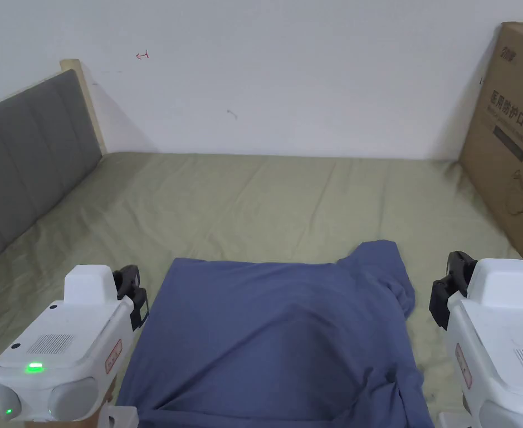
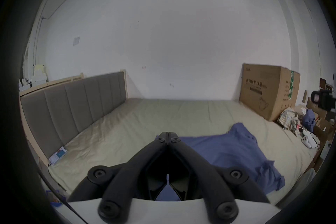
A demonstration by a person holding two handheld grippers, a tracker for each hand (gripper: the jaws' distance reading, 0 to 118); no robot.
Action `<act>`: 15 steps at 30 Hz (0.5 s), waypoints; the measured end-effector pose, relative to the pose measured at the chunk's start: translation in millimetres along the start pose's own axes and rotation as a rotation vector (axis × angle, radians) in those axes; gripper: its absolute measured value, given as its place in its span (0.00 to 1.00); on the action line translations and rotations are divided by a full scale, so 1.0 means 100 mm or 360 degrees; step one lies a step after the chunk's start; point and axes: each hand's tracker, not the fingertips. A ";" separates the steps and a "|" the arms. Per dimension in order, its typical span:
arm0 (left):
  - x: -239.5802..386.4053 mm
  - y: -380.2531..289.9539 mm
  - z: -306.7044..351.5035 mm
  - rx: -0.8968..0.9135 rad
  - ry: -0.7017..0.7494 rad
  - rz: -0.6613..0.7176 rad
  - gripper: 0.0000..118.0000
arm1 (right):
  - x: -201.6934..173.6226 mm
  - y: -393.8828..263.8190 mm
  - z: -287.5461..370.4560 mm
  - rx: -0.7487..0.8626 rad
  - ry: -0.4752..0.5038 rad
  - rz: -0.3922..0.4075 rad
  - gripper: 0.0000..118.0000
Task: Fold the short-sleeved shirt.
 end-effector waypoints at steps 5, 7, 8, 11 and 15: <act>-0.30 -0.37 -0.06 -0.0240 0.0001 0.0080 0.00 | 0.00 -0.07 -0.02 -0.0026 -0.0006 0.0025 0.00; -0.39 -0.55 -0.11 -0.0348 0.0034 0.0075 0.00 | 0.00 -0.10 -0.03 -0.0041 -0.0003 0.0025 0.00; -0.41 -0.63 -0.11 -0.0445 0.0049 0.0060 0.00 | 0.01 -0.12 -0.04 -0.0053 0.0003 0.0020 0.00; -0.52 -0.91 -0.20 -0.0662 0.0096 0.0107 0.13 | 0.00 -0.17 -0.05 -0.0080 0.0005 0.0015 0.00; -0.57 -1.22 -0.28 -0.0840 0.0128 0.0189 0.69 | 0.00 -0.23 -0.07 -0.0110 0.0003 0.0013 0.00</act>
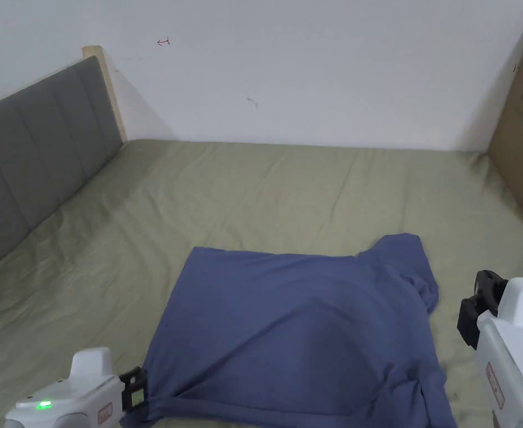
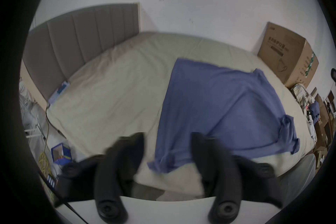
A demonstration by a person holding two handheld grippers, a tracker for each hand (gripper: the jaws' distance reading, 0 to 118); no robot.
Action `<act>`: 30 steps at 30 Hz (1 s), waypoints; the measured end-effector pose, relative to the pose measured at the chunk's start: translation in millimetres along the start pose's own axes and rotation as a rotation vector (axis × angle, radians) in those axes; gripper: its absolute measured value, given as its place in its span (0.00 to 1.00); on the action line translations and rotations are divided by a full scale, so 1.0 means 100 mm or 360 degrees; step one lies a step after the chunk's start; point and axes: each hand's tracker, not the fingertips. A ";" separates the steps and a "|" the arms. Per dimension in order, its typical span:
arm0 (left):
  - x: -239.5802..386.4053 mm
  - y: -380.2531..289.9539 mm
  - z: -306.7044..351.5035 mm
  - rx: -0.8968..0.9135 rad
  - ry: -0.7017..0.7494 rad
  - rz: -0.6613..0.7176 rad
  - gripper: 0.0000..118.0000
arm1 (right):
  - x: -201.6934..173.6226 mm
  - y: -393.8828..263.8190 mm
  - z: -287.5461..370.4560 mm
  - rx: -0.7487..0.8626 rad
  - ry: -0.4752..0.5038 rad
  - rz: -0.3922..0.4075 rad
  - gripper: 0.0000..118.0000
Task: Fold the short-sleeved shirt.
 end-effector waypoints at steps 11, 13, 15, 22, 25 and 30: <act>-0.09 -0.37 -0.56 -0.0213 0.0072 -0.0100 0.59 | 0.02 -0.11 -0.06 -0.0080 -0.0026 0.0022 0.00; -0.10 -0.38 -0.60 -0.0218 0.0025 -0.0107 0.26 | 0.04 -0.15 -0.07 -0.0097 -0.0030 0.0021 0.00; -0.09 -0.37 -0.61 -0.0218 -0.0026 -0.0061 0.08 | 0.05 -0.19 -0.08 -0.0122 -0.0037 0.0025 0.00; -0.09 -0.34 -0.53 -0.0175 -0.0081 -0.0054 0.03 | 0.17 -0.59 -0.20 -0.0406 -0.0023 -0.0053 0.13; -0.10 -0.30 -0.48 -0.0143 -0.0063 -0.0096 0.03 | 0.21 -0.94 -0.32 -0.0663 0.0000 -0.0081 0.73; -0.11 -0.24 -0.44 -0.0110 -0.0047 -0.0134 0.03 | 0.13 -1.54 -0.47 -0.0971 0.0003 -0.0024 0.78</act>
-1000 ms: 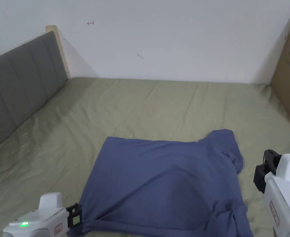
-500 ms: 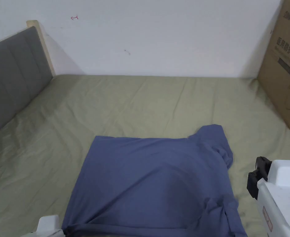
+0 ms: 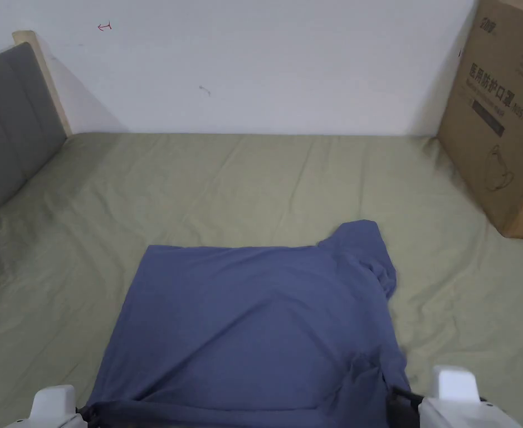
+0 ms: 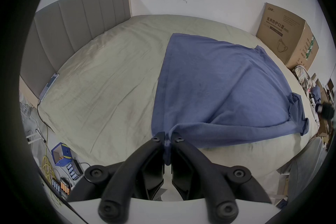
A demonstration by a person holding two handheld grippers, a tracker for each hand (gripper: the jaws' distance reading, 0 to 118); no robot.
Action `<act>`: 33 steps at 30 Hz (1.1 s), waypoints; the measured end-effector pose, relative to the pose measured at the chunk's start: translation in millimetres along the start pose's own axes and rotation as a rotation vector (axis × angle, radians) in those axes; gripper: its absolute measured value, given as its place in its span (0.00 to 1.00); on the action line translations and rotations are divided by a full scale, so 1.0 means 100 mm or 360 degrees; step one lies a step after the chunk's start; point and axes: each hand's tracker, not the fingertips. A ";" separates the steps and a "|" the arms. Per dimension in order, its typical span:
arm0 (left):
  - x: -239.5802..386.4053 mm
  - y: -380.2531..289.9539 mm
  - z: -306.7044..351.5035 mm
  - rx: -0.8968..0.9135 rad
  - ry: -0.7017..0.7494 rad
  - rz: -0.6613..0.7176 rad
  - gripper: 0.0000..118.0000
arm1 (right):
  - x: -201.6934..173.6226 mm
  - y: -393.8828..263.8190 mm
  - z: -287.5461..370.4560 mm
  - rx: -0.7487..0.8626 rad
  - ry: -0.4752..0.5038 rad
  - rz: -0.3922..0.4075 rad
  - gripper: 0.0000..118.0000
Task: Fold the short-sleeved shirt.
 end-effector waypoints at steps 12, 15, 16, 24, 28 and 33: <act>0.01 0.05 -0.01 0.0006 0.0003 0.0002 0.03 | -0.03 -0.26 -0.34 -0.0147 0.0149 -0.0028 0.06; 0.04 0.09 0.04 0.0016 -0.0002 0.0022 0.03 | 0.01 -0.26 -0.32 -0.0092 0.0134 -0.0020 0.04; 0.05 0.11 0.06 0.0022 -0.0007 0.0033 0.03 | 0.02 -0.24 -0.29 -0.0068 0.0132 -0.0013 0.04; 0.04 0.50 0.13 0.0125 -0.0042 0.0098 0.03 | 0.08 0.24 -0.07 0.0180 0.0132 -0.0042 0.04; 0.06 0.82 0.07 0.0184 -0.0052 0.0096 0.03 | 0.08 0.56 -0.12 0.0279 0.0130 -0.0061 0.04; 0.09 1.19 -0.24 0.0184 -0.0054 0.0074 0.03 | 0.03 0.96 -0.41 0.0306 0.0103 -0.0014 0.04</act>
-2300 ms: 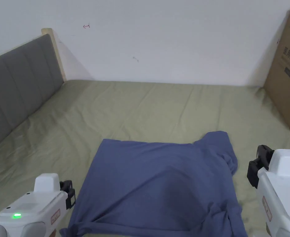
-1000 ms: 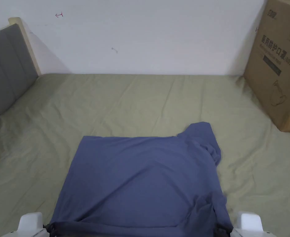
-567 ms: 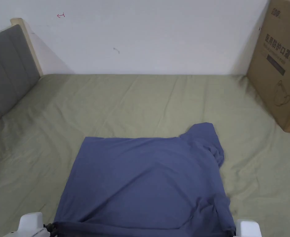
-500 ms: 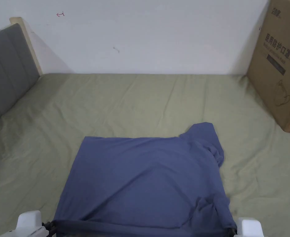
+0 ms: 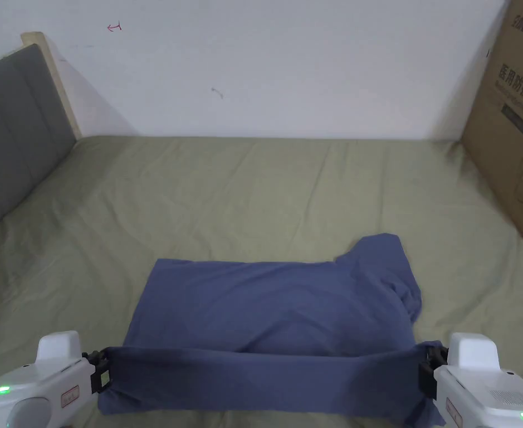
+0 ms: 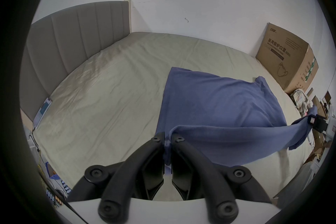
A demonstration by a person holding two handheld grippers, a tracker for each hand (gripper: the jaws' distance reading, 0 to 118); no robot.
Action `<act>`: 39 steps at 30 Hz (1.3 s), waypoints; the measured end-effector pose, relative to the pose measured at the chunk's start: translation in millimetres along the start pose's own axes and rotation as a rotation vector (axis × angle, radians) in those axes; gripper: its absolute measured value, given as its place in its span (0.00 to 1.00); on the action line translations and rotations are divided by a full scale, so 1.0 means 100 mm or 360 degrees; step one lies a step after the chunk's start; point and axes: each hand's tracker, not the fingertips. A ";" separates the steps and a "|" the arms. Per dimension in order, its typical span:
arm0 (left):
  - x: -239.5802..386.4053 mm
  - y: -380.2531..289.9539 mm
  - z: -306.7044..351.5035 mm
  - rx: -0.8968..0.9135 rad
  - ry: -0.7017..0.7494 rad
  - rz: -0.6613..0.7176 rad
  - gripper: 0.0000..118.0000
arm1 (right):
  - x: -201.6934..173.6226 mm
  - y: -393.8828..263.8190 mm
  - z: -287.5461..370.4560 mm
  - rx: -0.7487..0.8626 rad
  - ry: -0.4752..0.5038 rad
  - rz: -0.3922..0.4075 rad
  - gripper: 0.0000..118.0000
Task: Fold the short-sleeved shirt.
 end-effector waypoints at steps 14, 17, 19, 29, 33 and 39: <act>0.20 0.17 -1.38 -0.0365 0.0064 -0.0192 0.03 | -0.02 -0.12 -1.37 -0.0387 -0.0115 0.0075 0.04; 0.20 0.10 -1.47 -0.0397 0.0076 -0.0181 0.03 | 0.02 -0.24 -1.48 -0.0407 -0.0117 0.0060 0.04; 0.20 0.11 -1.43 -0.0382 0.0084 -0.0146 0.04 | 0.01 -0.21 -1.45 -0.0405 -0.0120 0.0061 0.04; 0.31 0.49 -0.48 -0.0014 -0.0036 0.0048 0.77 | 0.07 0.29 -0.52 -0.0060 -0.0040 -0.0083 0.74; 0.48 0.60 0.23 0.0342 -0.0022 -0.0050 0.77 | -0.02 0.57 0.27 0.0208 -0.0020 -0.0092 0.74; 0.79 0.57 1.14 0.0725 0.0000 -0.0132 0.77 | -0.14 0.72 1.17 0.0593 -0.0073 -0.0065 0.74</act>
